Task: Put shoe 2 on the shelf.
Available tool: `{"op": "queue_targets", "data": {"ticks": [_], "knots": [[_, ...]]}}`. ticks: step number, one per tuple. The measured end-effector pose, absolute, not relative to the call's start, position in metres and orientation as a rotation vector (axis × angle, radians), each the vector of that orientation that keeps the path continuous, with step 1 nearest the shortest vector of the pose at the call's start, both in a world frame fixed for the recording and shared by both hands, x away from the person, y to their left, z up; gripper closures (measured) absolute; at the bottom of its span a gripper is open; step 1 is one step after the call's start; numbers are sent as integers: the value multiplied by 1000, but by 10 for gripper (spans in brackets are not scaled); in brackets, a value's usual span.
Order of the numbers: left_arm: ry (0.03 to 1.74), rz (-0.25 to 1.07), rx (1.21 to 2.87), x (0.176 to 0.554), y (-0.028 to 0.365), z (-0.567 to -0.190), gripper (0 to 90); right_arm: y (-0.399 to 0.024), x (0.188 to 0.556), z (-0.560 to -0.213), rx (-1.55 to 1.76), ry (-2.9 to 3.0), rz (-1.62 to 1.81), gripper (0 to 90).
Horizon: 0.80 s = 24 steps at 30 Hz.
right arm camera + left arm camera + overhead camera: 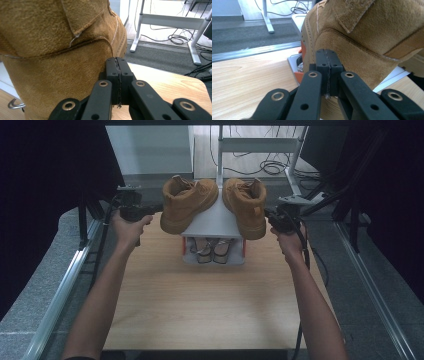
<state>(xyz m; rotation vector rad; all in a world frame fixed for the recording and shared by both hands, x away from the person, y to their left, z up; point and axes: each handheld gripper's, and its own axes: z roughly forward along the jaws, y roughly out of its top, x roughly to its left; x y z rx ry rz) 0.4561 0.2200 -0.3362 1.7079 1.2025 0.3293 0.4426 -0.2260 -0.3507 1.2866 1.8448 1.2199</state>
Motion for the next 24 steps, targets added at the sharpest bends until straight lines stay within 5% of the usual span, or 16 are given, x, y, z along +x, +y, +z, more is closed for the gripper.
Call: {"op": "queue_targets", "data": {"ticks": [5, 24], "knots": [[1147, 202, 1667, 456, 215, -336, 896, -220, 443, -351, 1279, 1851, 1231, 890], [1088, 155, 1692, 458, 182, -337, 897, -184, 448, -353, 1255, 1891, 1266, 890]]}}
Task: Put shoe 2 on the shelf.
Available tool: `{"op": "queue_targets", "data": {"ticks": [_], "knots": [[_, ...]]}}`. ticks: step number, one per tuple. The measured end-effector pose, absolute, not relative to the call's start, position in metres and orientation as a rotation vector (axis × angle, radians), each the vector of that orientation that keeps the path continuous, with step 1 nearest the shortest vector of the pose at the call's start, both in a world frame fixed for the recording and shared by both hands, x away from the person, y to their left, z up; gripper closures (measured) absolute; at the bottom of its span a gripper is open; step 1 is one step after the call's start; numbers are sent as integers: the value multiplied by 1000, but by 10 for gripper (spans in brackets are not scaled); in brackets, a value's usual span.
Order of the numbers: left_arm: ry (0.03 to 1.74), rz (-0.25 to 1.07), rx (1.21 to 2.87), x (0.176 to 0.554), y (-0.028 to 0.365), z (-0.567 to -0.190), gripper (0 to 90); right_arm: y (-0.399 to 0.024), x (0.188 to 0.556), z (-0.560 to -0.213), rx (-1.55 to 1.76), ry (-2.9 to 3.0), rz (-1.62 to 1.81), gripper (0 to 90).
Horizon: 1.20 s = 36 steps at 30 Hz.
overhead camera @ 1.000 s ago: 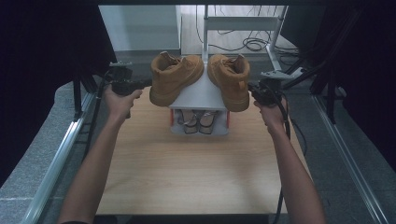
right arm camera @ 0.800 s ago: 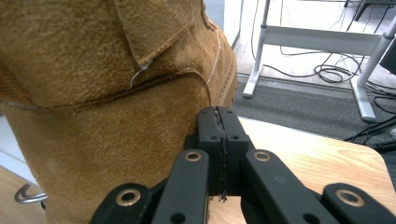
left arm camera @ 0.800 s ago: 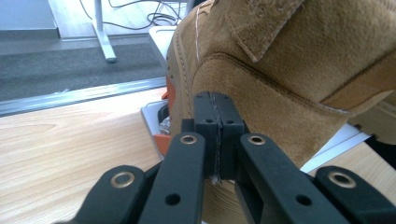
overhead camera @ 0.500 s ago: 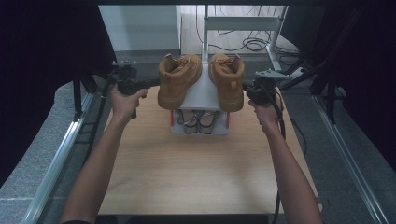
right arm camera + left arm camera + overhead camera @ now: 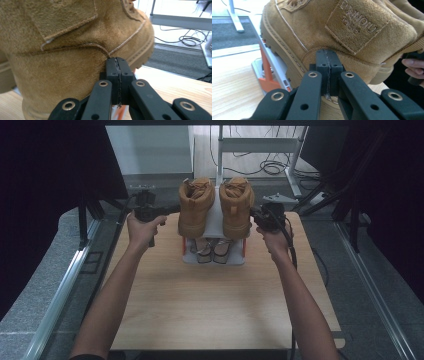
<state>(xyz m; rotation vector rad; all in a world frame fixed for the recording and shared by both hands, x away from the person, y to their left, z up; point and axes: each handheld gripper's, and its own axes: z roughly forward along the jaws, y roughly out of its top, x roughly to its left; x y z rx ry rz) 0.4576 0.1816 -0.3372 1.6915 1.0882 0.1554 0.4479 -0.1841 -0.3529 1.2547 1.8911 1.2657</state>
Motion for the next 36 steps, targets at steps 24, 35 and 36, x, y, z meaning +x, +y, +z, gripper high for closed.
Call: {"op": "queue_targets", "data": {"ticks": [24, 35, 36], "knots": [[1086, 191, 1707, 454, 164, -337, 899, -156, 454, -355, 1255, 1866, 1244, 892], [1070, 169, 1697, 452, 167, -339, 898, -154, 457, -352, 1243, 1851, 1251, 893], [1069, 168, 1697, 452, 167, -339, 897, -154, 457, -352, 1241, 1853, 1246, 892]]}}
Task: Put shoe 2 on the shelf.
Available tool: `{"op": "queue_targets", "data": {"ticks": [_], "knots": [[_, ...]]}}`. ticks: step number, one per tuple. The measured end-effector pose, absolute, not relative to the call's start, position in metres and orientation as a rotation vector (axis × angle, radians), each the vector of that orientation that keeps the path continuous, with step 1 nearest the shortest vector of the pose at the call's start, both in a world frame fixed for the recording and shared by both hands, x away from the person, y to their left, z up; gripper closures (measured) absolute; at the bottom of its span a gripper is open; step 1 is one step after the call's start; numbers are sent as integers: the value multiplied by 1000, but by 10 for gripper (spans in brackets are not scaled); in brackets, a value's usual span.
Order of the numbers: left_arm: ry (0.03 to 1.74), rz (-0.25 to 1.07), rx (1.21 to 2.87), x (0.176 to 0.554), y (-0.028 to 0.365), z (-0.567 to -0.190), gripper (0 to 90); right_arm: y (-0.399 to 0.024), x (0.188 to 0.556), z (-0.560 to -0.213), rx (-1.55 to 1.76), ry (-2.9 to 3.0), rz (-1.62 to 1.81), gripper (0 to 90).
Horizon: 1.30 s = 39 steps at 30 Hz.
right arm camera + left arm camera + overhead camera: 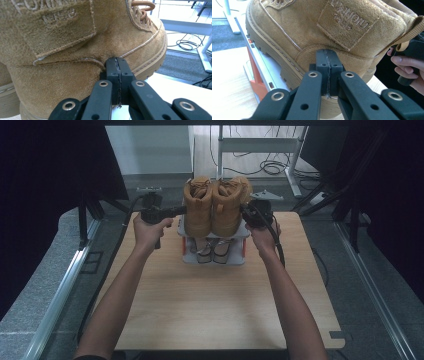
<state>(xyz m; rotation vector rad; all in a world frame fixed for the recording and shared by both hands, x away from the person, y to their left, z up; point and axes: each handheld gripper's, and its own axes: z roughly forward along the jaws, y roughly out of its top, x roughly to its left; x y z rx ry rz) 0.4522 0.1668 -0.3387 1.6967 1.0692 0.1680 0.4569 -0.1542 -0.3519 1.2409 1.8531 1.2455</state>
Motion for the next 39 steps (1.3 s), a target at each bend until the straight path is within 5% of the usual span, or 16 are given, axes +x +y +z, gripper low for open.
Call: {"op": "queue_targets", "data": {"ticks": [23, 33, 39], "knots": [[1038, 382, 1714, 402, 199, -349, 858, -182, 415, -357, 1175, 1875, 1349, 865], [1072, 352, 1706, 373, 206, -394, 836, -196, 376, -389, 1148, 1918, 1360, 749], [1075, 315, 1730, 359, 201, -423, 745, -203, 361, -412, 1168, 1939, 1396, 661]]}}
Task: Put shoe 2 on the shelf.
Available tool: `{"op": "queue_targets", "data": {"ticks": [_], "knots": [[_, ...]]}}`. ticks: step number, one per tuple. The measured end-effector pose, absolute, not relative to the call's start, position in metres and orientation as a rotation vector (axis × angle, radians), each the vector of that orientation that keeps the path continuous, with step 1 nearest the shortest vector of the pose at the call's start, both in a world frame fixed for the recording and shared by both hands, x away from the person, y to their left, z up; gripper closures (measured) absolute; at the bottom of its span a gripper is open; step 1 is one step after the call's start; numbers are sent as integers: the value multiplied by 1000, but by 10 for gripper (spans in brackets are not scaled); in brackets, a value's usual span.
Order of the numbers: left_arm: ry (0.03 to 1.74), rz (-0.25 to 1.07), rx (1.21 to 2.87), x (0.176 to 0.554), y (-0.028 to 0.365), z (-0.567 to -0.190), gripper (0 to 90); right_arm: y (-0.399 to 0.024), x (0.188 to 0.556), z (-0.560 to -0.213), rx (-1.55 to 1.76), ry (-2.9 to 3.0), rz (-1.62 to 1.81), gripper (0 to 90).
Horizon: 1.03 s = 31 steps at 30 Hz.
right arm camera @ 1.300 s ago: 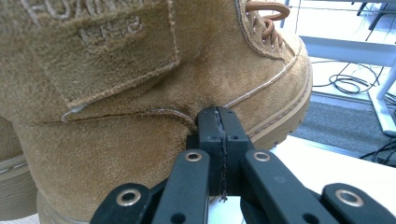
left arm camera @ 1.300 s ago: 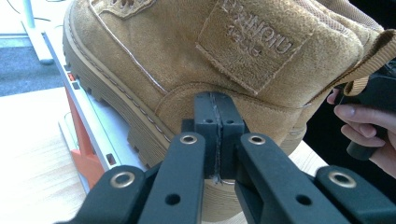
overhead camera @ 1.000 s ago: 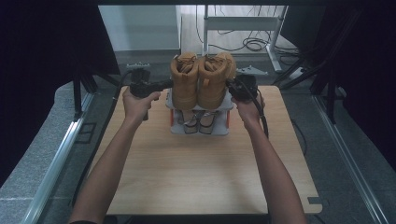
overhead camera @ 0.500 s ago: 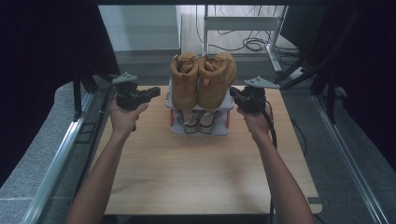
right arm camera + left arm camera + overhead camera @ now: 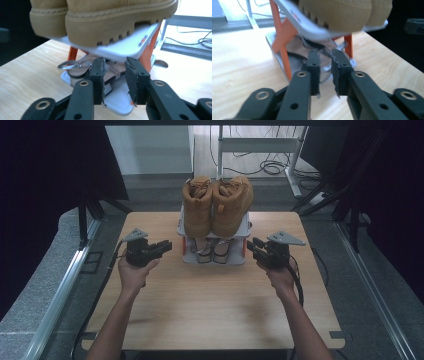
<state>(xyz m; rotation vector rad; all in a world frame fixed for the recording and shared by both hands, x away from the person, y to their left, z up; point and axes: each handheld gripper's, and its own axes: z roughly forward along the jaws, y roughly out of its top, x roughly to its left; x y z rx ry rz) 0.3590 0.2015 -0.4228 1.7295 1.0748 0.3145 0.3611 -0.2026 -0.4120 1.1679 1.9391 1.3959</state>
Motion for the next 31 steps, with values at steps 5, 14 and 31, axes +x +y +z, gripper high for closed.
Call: {"op": "queue_targets", "data": {"ticks": [5, 14, 31], "knots": [[1069, 311, 1768, 347, 199, -443, 663, -207, 350, -435, 1192, 1971, 1424, 620], [1095, 262, 1794, 329, 208, -476, 600, -208, 328, -473, 1188, 2043, 1423, 536], [1107, 259, 1871, 317, 208, -501, 507, -221, 307, -509, 1230, 2063, 1393, 480]]}}
